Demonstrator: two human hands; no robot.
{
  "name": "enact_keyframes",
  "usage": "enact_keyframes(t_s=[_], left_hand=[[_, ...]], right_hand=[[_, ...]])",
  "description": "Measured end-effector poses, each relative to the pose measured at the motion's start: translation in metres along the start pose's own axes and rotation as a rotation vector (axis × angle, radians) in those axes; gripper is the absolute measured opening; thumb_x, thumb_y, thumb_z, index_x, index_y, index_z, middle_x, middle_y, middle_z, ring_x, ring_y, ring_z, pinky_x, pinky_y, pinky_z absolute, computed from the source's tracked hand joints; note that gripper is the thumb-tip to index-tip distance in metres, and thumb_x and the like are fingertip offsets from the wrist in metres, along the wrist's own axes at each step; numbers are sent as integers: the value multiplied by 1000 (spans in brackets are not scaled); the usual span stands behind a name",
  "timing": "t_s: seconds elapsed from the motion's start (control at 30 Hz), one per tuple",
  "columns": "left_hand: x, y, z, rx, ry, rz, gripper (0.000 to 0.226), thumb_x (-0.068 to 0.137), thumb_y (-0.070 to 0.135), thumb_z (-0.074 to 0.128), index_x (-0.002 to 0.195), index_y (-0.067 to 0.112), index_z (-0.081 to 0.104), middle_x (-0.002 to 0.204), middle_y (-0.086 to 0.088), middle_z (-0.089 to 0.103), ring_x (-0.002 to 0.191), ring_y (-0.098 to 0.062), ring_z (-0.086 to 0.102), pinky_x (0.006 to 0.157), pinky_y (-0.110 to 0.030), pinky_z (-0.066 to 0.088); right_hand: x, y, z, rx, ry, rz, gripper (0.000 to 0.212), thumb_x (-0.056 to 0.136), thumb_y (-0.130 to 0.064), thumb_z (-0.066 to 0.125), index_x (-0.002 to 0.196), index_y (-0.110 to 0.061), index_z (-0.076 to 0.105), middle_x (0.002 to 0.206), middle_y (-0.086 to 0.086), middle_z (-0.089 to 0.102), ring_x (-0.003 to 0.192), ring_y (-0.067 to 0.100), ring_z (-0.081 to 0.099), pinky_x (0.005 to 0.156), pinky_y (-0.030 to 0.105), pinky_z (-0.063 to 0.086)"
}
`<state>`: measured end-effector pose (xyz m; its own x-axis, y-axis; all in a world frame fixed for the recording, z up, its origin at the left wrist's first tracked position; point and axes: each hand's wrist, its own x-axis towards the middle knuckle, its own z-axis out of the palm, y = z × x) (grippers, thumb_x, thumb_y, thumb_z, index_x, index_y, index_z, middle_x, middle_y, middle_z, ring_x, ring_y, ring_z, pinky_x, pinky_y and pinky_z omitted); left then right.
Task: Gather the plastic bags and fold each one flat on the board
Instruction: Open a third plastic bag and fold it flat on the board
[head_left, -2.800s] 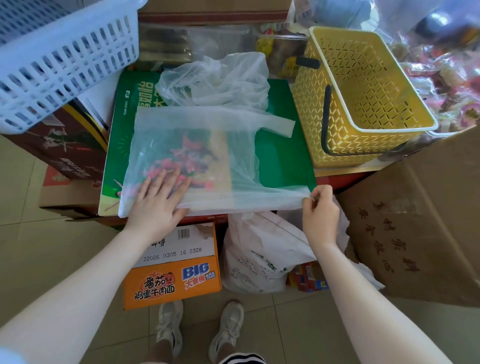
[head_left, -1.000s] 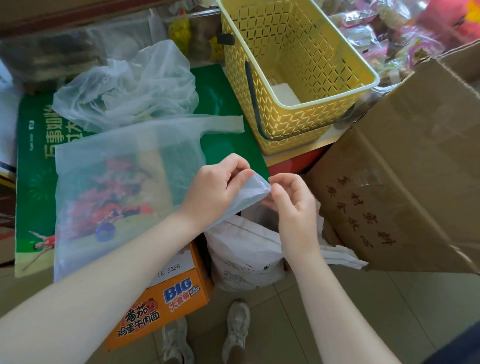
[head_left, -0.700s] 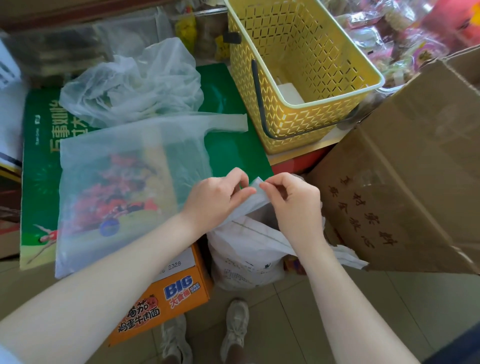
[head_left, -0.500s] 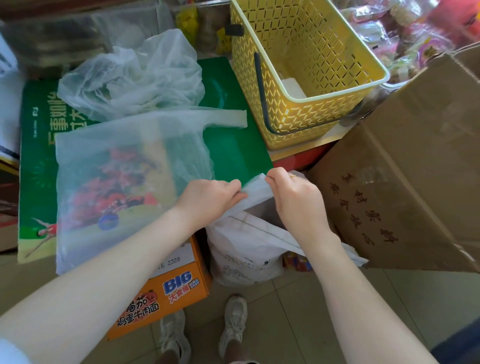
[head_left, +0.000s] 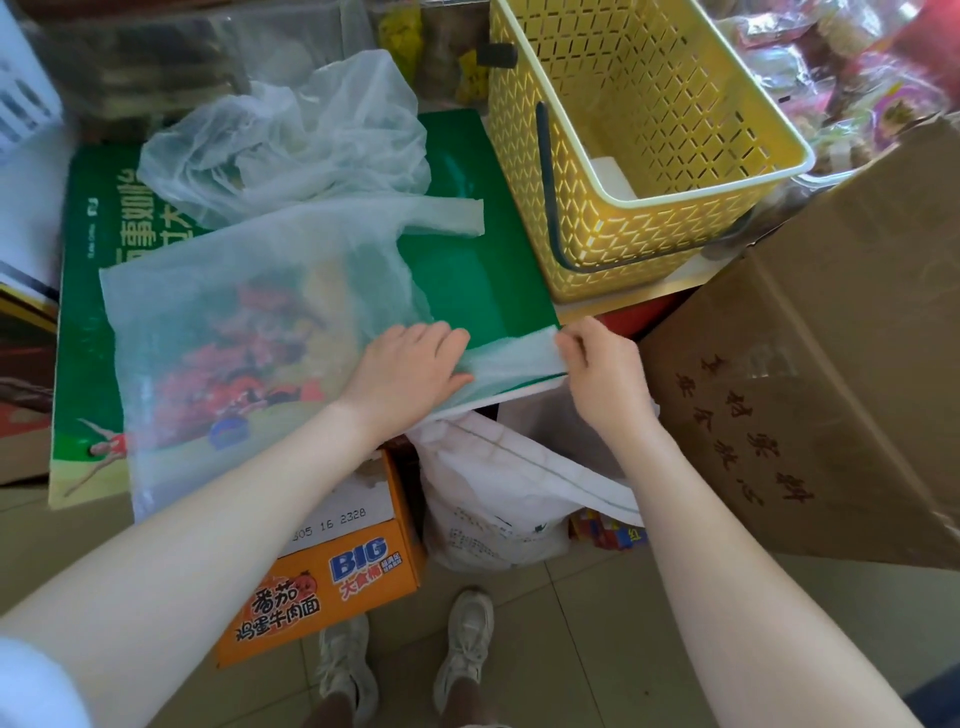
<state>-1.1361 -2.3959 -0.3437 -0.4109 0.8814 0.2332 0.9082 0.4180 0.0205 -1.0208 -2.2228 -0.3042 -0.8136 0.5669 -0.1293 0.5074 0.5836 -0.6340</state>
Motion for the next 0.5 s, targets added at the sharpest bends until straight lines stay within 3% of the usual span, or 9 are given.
enact_keyframes(t_s=[0.03,0.07,0.13,0.2,0.3,0.37,0.43,0.5], left_hand=[[-4,0,0,-20,34,-8,44,81,40,42,106,4,50,99,-16,61,86,-31,60,72,-38,43],[-10,-1,-2,-72,59,-10,51,82,39,42,120,4,43,121,-17,51,108,-31,49,91,-37,35],[-29,-4,-11,-238,85,-95,58,86,37,40,135,8,29,145,-13,26,131,-27,25,109,-33,15],[-52,-12,-20,-368,55,-263,61,91,38,34,143,9,18,152,-6,13,139,-18,11,112,-30,8],[-83,-33,-29,-288,-82,-402,73,91,58,17,146,10,11,151,1,0,139,-12,1,114,-36,5],[-103,-48,-29,-139,-217,-389,84,84,71,6,145,14,8,151,-1,0,140,-19,3,115,-36,-1],[-121,-60,-28,-17,-321,-319,85,80,78,8,144,23,10,152,-6,8,140,-27,11,113,-36,-5],[-135,-68,-25,61,-392,-253,84,75,82,11,145,36,9,153,-6,12,141,-28,7,112,-39,-5]], right_hand=[[2,0,1,18,50,93,27,99,-20,37,111,-3,56,105,12,60,96,27,56,76,35,42],[1,-1,3,-24,111,117,29,100,-17,35,117,-2,53,113,15,57,104,30,53,80,34,39],[-10,-11,14,-199,229,-89,31,97,-11,39,122,2,51,122,20,54,114,36,48,92,39,38],[-30,-29,35,-280,249,-370,34,93,-13,42,122,2,53,128,21,54,123,37,45,104,45,34],[-49,-64,76,-317,67,-598,45,94,-30,35,128,-5,52,139,15,48,133,32,39,111,41,24],[-49,-82,104,-397,-37,-677,50,93,-37,32,133,-12,50,143,12,45,134,29,38,111,41,27],[-43,-87,124,-474,-136,-666,54,91,-43,29,135,-17,48,145,11,42,134,31,38,110,45,29],[-37,-77,132,-545,-181,-603,61,89,-51,26,140,-22,41,148,10,36,135,36,34,110,48,25]])
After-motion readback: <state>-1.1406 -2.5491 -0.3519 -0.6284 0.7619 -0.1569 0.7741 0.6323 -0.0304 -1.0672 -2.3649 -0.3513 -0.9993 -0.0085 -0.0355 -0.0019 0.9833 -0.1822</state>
